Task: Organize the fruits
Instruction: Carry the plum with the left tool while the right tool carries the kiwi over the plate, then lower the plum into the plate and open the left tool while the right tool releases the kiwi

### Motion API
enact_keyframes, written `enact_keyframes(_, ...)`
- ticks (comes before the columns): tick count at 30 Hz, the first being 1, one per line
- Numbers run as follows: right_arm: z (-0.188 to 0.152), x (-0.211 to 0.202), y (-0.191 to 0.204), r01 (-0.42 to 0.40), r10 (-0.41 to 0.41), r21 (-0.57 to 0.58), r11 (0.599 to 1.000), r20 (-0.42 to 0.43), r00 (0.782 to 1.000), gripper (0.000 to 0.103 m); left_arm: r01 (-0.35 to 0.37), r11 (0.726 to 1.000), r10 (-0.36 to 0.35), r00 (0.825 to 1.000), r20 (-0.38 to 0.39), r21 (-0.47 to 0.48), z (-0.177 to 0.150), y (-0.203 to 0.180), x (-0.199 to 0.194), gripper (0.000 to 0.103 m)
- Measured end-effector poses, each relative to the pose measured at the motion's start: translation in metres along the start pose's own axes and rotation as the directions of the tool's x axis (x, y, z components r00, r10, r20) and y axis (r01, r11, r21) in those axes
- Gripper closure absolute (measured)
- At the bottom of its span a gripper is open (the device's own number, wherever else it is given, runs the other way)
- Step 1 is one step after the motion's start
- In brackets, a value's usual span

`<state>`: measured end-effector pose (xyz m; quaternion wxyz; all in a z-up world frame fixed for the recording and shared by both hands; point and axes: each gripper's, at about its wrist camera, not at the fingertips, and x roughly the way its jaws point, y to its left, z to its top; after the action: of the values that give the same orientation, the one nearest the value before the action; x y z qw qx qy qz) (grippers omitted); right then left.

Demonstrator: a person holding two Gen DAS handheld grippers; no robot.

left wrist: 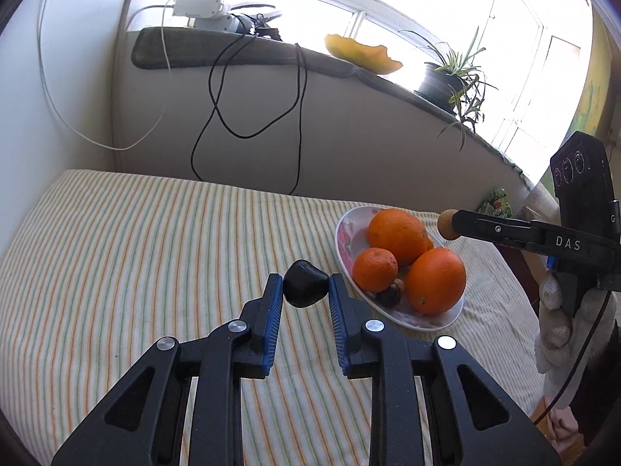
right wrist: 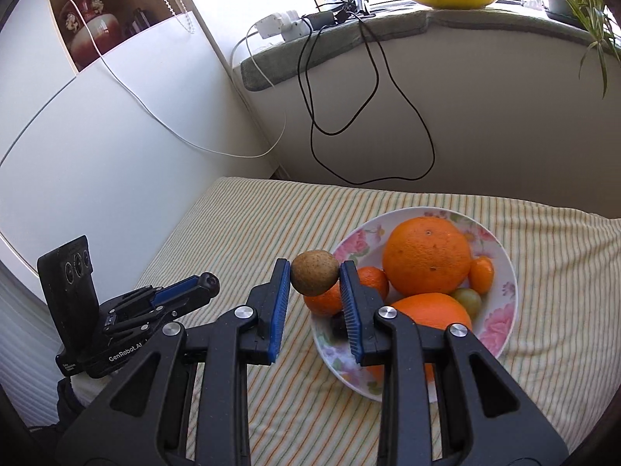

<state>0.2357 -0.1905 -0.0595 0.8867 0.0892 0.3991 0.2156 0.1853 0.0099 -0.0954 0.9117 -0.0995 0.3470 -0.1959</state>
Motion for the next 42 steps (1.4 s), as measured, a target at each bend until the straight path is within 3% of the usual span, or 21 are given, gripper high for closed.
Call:
enact_keyframes(16,0.002,-0.006,-0.072,0.075,-0.077,0.072,0.995,0.014,0.997,0.075,0.063,0.996,-0.061,0.998,-0.027,0.065,0.036,-0.044,0.057,0.081)
enact_keyframes(27,-0.007,-0.010,-0.099,0.055,-0.056,0.112,0.992,0.005,0.998,0.075,0.075,0.994,-0.072,0.997,-0.041,0.075,0.045,-0.054,0.073,0.079)
enact_keyframes(31,-0.011,-0.011,-0.103,0.039,-0.039,0.121,0.992,0.000,0.999,0.075,0.077,0.995,-0.074,0.996,-0.040,0.069,0.045,-0.055,0.072,0.063)
enact_keyframes(42,-0.015,-0.013,-0.106,0.004,-0.002,0.150,0.989,-0.007,1.000,0.073,0.060,0.996,-0.057,0.998,-0.040,0.073,0.044,-0.055,0.065,0.063)
